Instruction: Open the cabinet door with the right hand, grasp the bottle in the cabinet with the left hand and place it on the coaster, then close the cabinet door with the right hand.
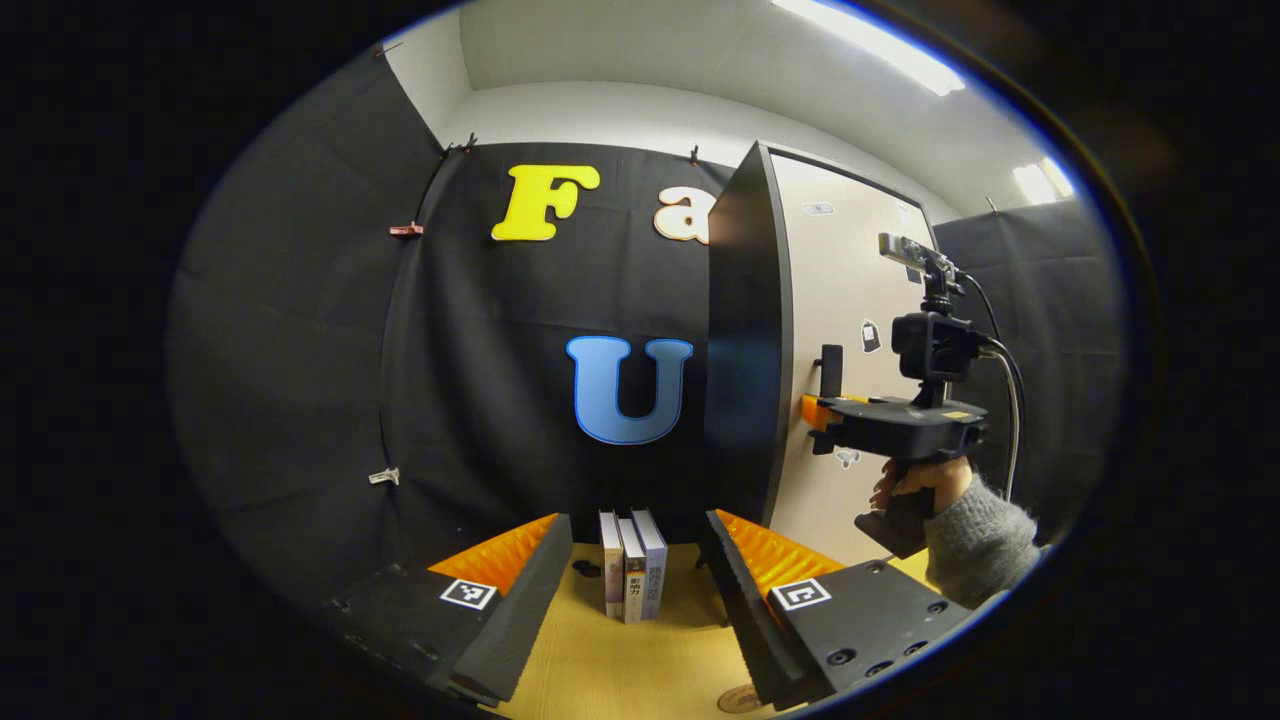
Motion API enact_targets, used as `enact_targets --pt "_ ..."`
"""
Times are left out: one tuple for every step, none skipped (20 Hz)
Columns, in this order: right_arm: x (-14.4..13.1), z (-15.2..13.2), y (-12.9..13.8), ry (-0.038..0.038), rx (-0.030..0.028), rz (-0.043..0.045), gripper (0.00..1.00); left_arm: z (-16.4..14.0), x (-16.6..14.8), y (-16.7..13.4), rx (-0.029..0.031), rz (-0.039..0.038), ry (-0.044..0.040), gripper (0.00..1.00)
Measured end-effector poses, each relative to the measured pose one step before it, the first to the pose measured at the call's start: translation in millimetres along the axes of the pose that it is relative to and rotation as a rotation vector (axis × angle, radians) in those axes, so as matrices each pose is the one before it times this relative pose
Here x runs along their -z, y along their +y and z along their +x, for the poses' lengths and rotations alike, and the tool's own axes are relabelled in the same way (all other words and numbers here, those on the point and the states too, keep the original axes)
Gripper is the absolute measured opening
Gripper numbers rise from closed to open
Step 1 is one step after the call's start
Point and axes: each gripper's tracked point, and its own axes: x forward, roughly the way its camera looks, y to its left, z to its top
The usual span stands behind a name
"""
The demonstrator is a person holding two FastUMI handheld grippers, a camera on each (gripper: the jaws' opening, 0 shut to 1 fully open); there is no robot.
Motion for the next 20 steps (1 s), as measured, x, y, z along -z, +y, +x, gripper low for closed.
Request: enact_targets --pt "-0.11 -1.53 -1.06 0.00409 0.01056 -0.00566 0.28 -1.33 -0.53 -0.16 0.00008 -0.00136 -0.00032 0.84" --pt "-0.69 -1.08 1.11 0.00730 0.00092 0.00405 0.20 -0.84 -0.53 -0.02 -0.00178 -0.00127 -0.00276 0.85" --pt "1.33 -2.27 -1.63 0.01627 0.00865 0.00710 0.20 -0.90 -1.30 0.02 -0.00145 -0.00147 -0.00299 0.84" --pt "-2.22 -2.08 0.80 -0.00364 0.00121 -0.00352 0.10 -0.42 -0.31 0.17 -0.00341 -0.00011 -0.00370 0.84" --pt "2.19 -4.84 -0.98 0.01478 -0.00336 -0.00806 0.10 0.17 -0.98 -0.14 -0.00056 -0.00004 -0.00064 0.84" --pt "-1.78 -3.34 1.00 0.00548 -0.00806 0.00126 0.10 -0.98 1.00 0.16 0.00216 -0.00050 -0.00143 0.84" --pt "-1.08 -6.82 0.57 0.00696 -0.01060 -0.00144 0.10 0.13 -1.32 -0.52 0.00424 -0.00056 -0.00161 0.84" --pt "-1.21 -7.41 -0.41 0.00709 -0.00946 -0.00019 0.10 -1.28 -0.41 0.55 0.00530 -0.00017 -0.00073 0.84" --pt "-1.97 -8.05 -0.70 0.00240 -0.00767 -0.00152 0.10 0.08 -0.17 -0.45 0.00956 -0.00003 -0.00039 0.84" --pt "-0.92 -6.74 -0.19 0.00588 -0.00755 0.00137 0.10 0.21 -0.20 -1.56 0.01189 0.00054 0.00154 0.84" --pt "-1.98 -6.89 -0.70 0.00306 -0.00916 0.00455 0.10 -0.29 0.38 -0.73 0.01416 0.00099 0.00128 0.84" --pt "-1.33 -7.24 -0.93 0.00433 -0.00585 0.00345 0.10 0.42 0.96 -1.62 0.01576 -0.00062 0.00249 0.84" --pt "-1.97 -6.57 -0.87 -0.00017 -0.00161 -0.00225 0.10 1.06 1.82 -0.94 0.01826 -0.00401 0.00422 0.84" --pt "-1.00 -5.77 -2.23 0.00125 0.00006 -0.00493 0.09 2.02 1.14 -1.93 0.01791 -0.00755 0.00525 0.84" --pt "-1.72 -5.62 -1.36 0.00427 0.00108 -0.00317 0.09 3.71 0.84 -3.37 0.01720 -0.00873 0.00503 0.84" --pt "-0.34 -7.18 -3.13 0.00404 -0.00229 -0.00264 0.09 2.43 2.85 -5.20 0.01529 -0.00677 0.00432 0.84" --pt "0.21 -6.72 -3.84 0.00535 -0.00508 -0.00241 0.09 0.27 0.24 -6.26 0.01337 -0.00509 0.00166 0.84" --pt "0.68 -7.24 -4.70 0.00206 -0.00263 -0.00423 0.10 -2.86 -0.83 -11.70 0.01311 -0.00383 0.00067 0.84" --pt "-0.45 -6.87 -3.86 -0.00231 0.00227 -0.00857 0.09 -0.47 2.59 -6.75 0.01516 -0.00431 0.00222 0.84" --pt "-0.57 -6.90 -5.34 -0.00045 0.00366 -0.00780 0.09 -0.37 1.84 -7.05 0.01908 -0.00510 0.00456 0.84"
